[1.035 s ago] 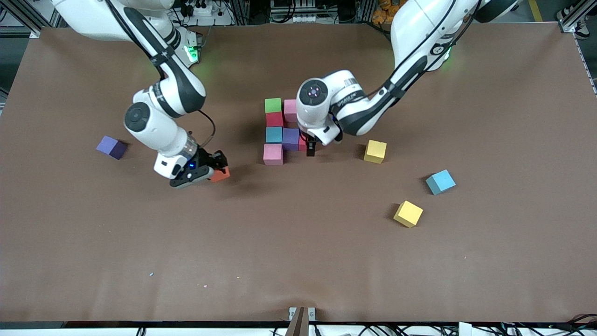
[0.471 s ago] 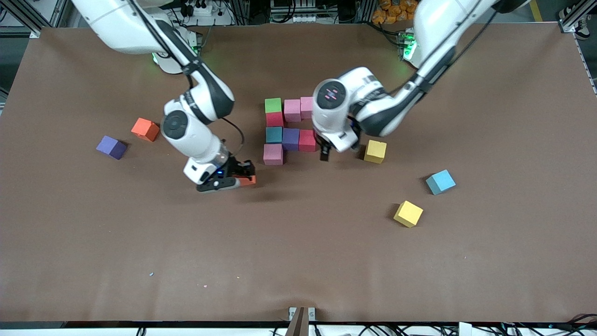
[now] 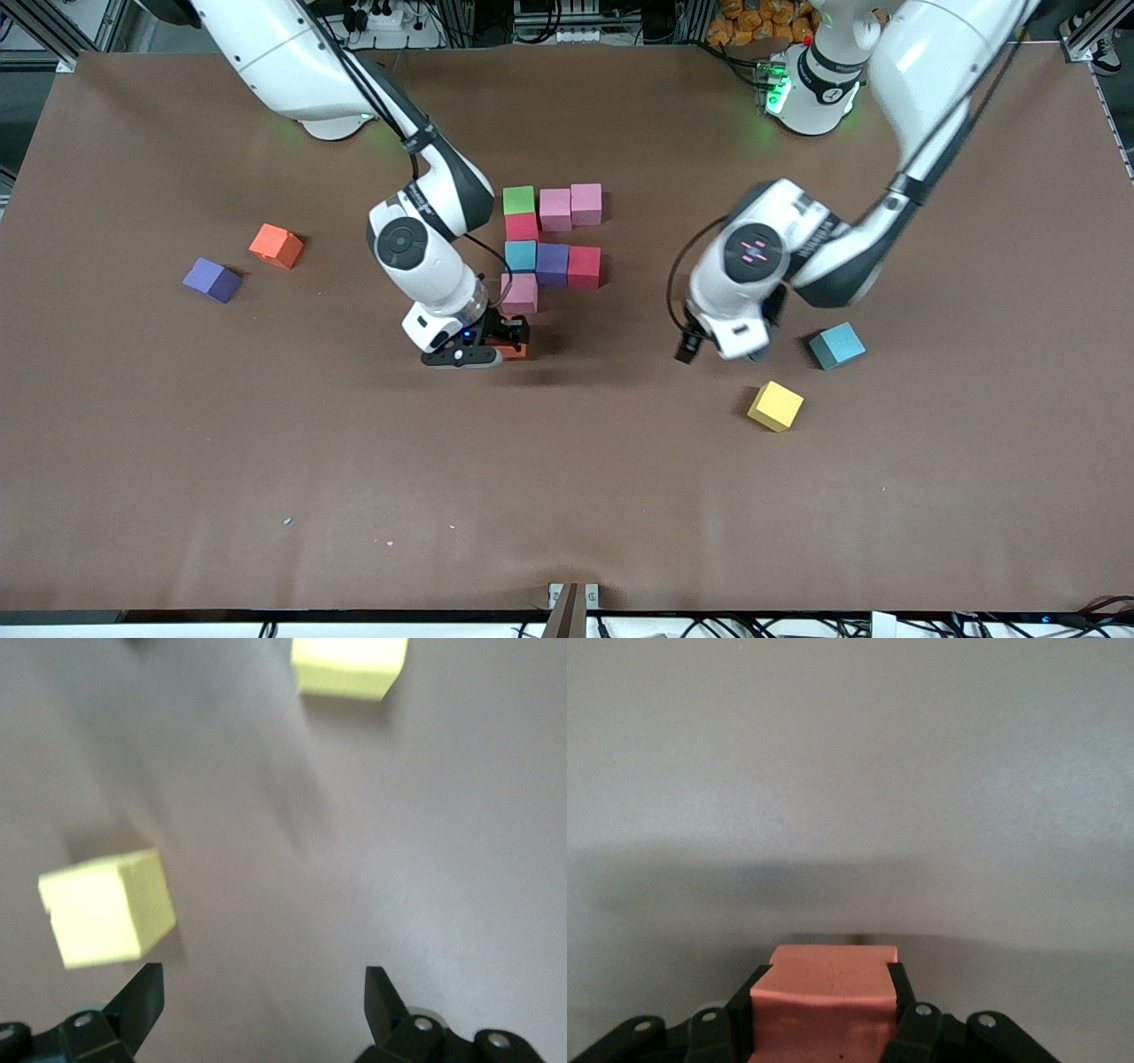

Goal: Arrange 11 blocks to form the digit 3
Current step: 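Reach the left gripper to the yellow cube while the right gripper lowers orange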

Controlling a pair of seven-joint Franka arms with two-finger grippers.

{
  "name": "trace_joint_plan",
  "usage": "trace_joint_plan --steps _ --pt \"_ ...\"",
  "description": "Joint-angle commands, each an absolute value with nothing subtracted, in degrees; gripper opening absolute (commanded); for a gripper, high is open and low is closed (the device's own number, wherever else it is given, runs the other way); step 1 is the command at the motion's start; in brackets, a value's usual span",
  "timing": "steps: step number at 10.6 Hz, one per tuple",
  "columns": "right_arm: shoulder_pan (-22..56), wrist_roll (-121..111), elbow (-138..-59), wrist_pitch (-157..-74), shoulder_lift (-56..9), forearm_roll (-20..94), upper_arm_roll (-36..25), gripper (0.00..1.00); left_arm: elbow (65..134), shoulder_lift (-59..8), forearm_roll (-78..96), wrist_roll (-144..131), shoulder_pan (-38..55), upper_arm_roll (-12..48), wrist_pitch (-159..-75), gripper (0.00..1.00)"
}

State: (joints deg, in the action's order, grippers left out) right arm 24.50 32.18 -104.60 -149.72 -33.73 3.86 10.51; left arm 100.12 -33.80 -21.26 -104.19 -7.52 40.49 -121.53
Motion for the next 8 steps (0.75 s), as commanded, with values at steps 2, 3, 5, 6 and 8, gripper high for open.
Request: trace_joint_plan --steps 2,3,5,6,8 --pt "27.51 39.27 -101.60 -149.24 -36.64 -1.74 8.70 0.00 97.04 -35.33 -22.23 -93.01 -9.05 37.02 -121.20 1.00" --pt "27.77 40.77 -101.60 -149.24 -37.00 -3.58 8.70 0.00 95.12 -36.99 -22.15 -91.86 -8.88 35.52 -121.29 1.00" --pt "27.77 42.27 -102.47 -149.24 -36.65 -6.15 8.79 0.00 91.94 -39.28 -22.76 -91.76 -8.79 34.03 -121.29 1.00" --pt "27.77 42.36 -103.87 -149.24 -36.13 -6.15 8.79 0.00 91.93 -39.46 -23.81 -91.76 -8.44 31.93 -121.29 1.00" --pt "27.95 42.45 -104.85 -149.24 -35.69 -6.15 8.88 0.00 92.02 -40.16 -24.60 -91.67 -9.14 31.03 -121.38 1.00"
